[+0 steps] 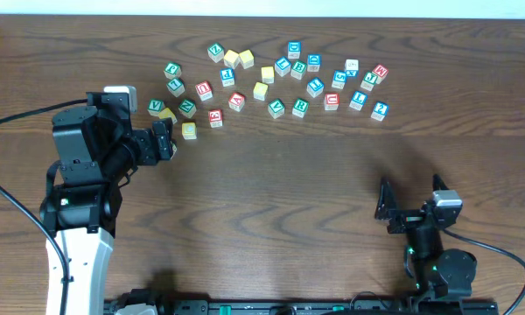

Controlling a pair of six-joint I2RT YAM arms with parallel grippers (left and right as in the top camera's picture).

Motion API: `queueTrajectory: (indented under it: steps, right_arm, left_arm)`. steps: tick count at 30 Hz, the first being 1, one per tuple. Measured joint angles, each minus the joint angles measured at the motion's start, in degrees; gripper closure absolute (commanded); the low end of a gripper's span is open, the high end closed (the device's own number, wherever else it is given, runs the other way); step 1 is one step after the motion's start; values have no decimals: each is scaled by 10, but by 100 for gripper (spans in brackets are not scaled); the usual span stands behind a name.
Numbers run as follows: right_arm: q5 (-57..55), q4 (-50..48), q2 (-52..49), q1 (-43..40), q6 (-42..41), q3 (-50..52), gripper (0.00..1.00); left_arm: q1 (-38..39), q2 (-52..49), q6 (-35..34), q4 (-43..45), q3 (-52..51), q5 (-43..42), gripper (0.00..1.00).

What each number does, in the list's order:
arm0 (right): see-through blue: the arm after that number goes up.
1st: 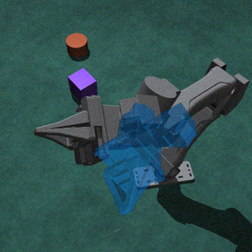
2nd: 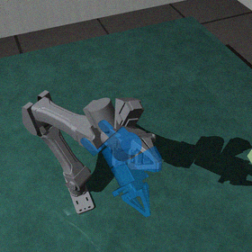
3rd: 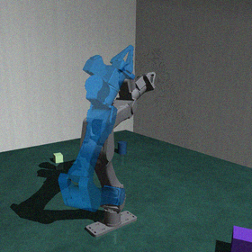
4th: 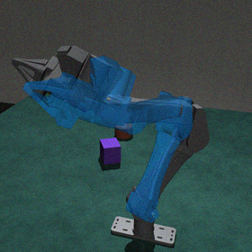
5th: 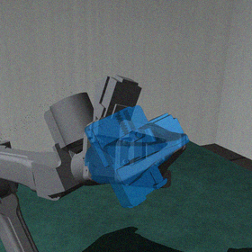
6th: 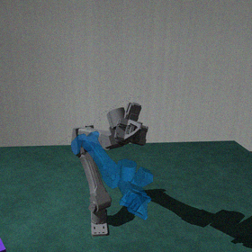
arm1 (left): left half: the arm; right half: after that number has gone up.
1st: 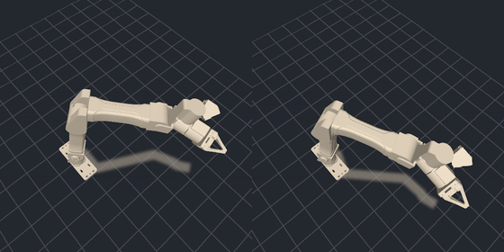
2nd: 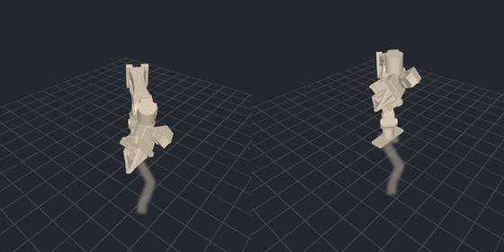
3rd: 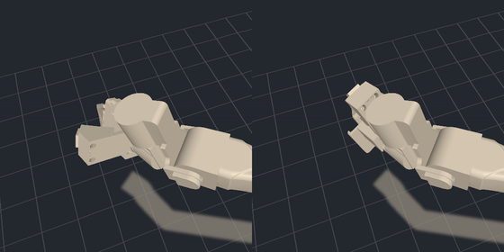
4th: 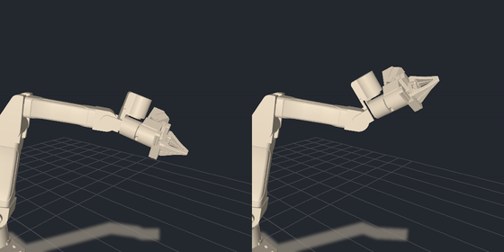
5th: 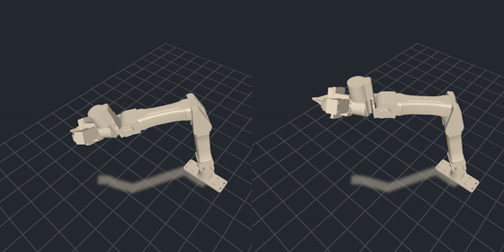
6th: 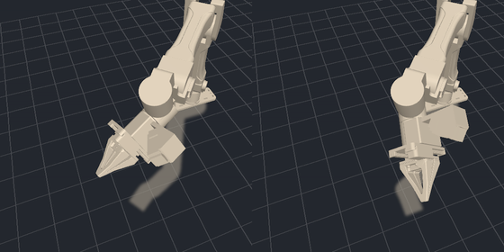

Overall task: Spell out CORL
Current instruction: 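Raise both arms and move them toward the block pile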

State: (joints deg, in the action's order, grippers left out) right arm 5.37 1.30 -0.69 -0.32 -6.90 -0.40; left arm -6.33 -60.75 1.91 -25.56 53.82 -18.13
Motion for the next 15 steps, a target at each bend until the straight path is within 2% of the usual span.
queueTrajectory:
  steps: [9, 15]
  right_arm:
    - [3, -19, -24, 0, 0, -26, 1]
    - [4, -22, -141, 0, 0, -139, 1]
  left_arm:
    - [0, 0, -2, 20, 0, 0, 9]
    - [0, -13, -2, 20, 22, 0, 8]
